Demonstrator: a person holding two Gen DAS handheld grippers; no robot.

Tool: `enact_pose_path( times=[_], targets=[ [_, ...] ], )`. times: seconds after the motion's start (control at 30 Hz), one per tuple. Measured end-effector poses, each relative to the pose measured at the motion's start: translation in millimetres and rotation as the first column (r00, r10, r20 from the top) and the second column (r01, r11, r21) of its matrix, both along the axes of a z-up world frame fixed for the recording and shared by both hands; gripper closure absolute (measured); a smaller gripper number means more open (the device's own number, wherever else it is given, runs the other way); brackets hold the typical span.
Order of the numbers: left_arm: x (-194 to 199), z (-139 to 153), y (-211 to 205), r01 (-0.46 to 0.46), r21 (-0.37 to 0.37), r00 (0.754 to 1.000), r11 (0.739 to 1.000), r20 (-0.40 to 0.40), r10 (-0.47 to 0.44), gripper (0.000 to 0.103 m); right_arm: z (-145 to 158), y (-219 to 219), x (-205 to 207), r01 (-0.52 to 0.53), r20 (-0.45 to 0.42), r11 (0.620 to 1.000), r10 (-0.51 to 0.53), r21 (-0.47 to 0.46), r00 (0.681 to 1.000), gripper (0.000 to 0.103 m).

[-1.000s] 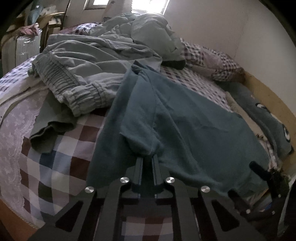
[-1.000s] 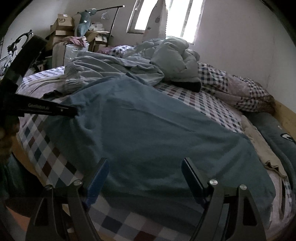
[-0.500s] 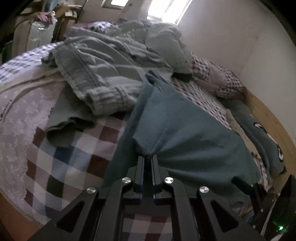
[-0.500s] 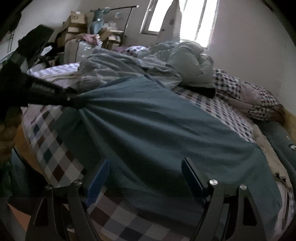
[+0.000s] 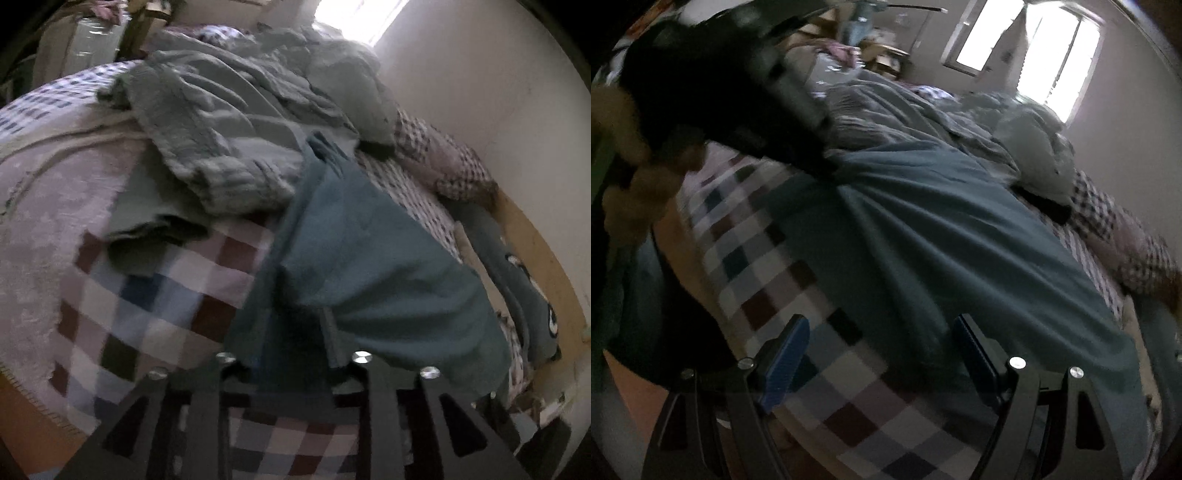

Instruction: Fold clothes

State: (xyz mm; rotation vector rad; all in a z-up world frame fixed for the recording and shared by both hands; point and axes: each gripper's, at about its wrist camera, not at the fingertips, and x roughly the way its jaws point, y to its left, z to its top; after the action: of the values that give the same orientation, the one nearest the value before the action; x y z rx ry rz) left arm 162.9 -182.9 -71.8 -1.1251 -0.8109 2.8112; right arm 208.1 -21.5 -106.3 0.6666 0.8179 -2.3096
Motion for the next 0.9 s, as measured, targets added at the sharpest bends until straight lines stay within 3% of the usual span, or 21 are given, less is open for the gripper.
enact_pose_path(
  times=[0.1, 0.23, 0.47, 0.63, 0.7, 0.9],
  targets=[
    [8, 0, -17, -0.059, 0.038, 0.998, 0.997, -0.01, 0.06, 0.056, 0, -7, 8, -0.036, -0.032, 0.999, 0.036, 0.014, 0.999, 0.02],
    [14, -11, -40, -0.126, 0.116, 0.992, 0.985, 0.037, 0.122, 0.054, 2, -10, 9, -0.049, -0.056, 0.999, 0.049, 0.009, 0.997, 0.02],
    [21, -42, -54, -0.132, 0.31, 0.986, 0.941, 0.137, 0.093, 0.048, 8, -7, 4, -0.021, -0.062, 0.999, 0.02, -0.029, 0.998, 0.02],
    [19, -46, -47, -0.122, 0.323, 0.987, 0.938, 0.136, 0.081, 0.041, 15, -5, 2, -0.015, -0.072, 0.998, 0.011, -0.053, 0.997, 0.02],
    [16, -46, -41, -0.098, 0.32, 0.989, 0.942, 0.134, 0.057, 0.031, 15, -5, 3, -0.014, -0.074, 0.998, 0.01, -0.057, 0.997, 0.02],
    [14, -49, -24, -0.021, 0.329, 0.989, 0.944, 0.143, -0.028, 0.03, 12, -8, 9, -0.028, -0.082, 0.999, 0.024, -0.045, 0.996, 0.02]
  ],
)
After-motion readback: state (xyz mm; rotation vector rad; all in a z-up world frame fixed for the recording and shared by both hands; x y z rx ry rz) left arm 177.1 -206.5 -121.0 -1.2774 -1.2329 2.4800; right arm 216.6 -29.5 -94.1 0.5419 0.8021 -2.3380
